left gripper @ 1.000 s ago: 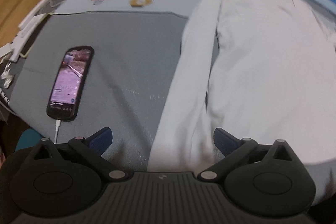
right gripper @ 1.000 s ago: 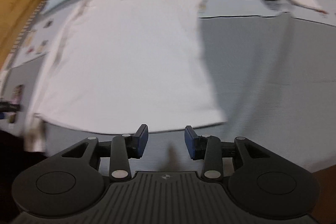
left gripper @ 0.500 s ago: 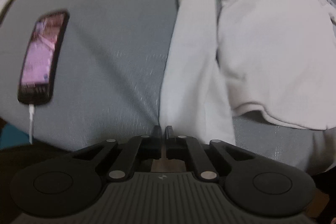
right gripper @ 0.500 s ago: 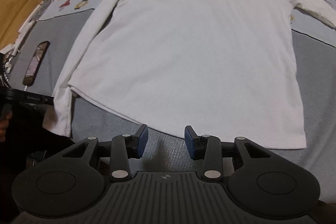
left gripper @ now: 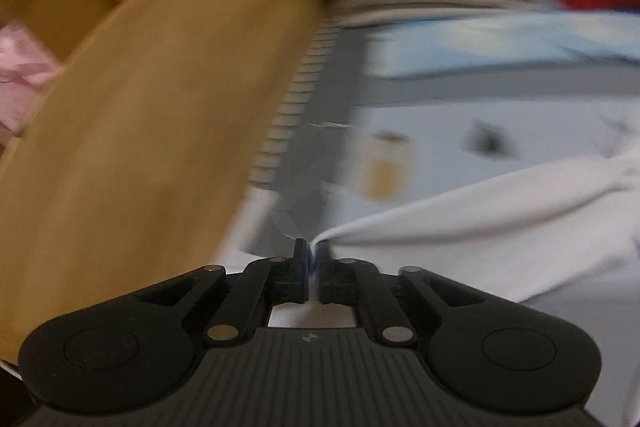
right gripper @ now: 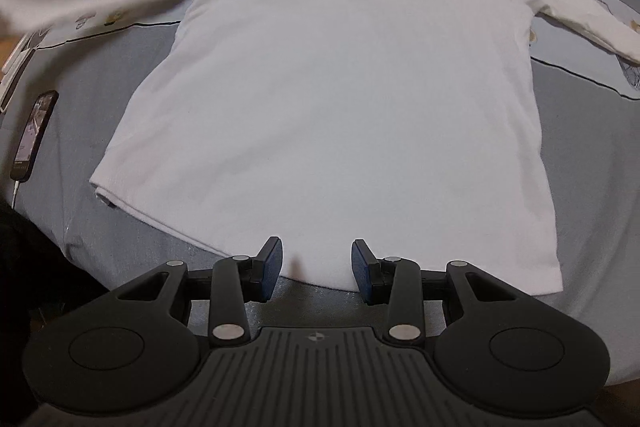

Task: Fold small clothes
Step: 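Grasp a sleeve with the left gripper and fold it across the shirt body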

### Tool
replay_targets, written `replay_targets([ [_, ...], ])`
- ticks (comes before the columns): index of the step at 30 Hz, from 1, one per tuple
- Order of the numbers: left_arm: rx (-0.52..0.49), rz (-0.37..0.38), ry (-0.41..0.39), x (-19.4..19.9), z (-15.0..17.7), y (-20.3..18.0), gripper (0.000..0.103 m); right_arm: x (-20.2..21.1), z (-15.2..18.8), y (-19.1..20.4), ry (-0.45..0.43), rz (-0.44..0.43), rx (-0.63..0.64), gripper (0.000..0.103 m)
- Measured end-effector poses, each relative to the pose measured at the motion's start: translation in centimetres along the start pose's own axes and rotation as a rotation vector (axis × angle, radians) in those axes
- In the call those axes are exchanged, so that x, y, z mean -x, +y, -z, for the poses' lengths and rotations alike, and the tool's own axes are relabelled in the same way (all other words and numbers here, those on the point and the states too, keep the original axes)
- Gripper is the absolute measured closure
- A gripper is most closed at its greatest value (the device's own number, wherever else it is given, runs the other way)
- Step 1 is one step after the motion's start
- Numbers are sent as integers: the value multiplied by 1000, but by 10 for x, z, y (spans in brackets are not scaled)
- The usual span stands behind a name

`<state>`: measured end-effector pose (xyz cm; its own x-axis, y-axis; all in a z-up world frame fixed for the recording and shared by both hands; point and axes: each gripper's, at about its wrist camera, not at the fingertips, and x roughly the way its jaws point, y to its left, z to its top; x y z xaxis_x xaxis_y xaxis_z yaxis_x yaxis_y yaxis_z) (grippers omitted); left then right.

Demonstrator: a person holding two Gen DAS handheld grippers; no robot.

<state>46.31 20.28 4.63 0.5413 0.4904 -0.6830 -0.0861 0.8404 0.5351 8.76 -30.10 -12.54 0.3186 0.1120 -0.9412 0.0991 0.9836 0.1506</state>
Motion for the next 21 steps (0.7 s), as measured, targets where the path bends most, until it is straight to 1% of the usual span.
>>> replay_targets([
  [1,77,-62,33,-15,-15,10,84,-1,0,1,9,2,2,63],
  [2,158,-97,48,-25,-26,20,53,-1,-1,2,11,4,6,63],
  [3,230,-113,61,-31,-31,28,11,0,-1,2,8,6,9,63],
  [4,281,-116,70,-34,-34,32,0,2,-1,0,5,5,13,63],
  [5,304,-99,48,-34,-33,32,0,3,-2,-1,1,1,16,63],
  [6,301,-75,33,-32,-30,27,0,3,-3,-4,-3,1,13,63],
  [8,260,-5,36,-30,-18,13,0,1,-6,-9,1,10,0,63],
  [10,261,54,37,-21,-1,-4,0,-2,-10,-12,-3,9,-19,63],
  [11,286,88,36,-14,10,-11,0,-1,-13,-11,-17,-2,-20,63],
  [13,370,188,39,1,37,-26,0,3,-20,-5,-58,-35,-4,63],
  [15,476,288,72,12,70,-46,0,7,-31,5,-106,-55,14,63],
  [16,509,334,96,13,86,-61,0,8,-37,9,-128,-59,14,63],
  [17,540,365,125,16,100,-75,0,10,-44,13,-150,-63,7,63],
  [19,577,379,185,17,127,-104,0,10,-60,19,-187,-52,-25,62],
  [21,601,369,238,12,153,-126,0,5,-74,19,-222,-25,-62,58],
])
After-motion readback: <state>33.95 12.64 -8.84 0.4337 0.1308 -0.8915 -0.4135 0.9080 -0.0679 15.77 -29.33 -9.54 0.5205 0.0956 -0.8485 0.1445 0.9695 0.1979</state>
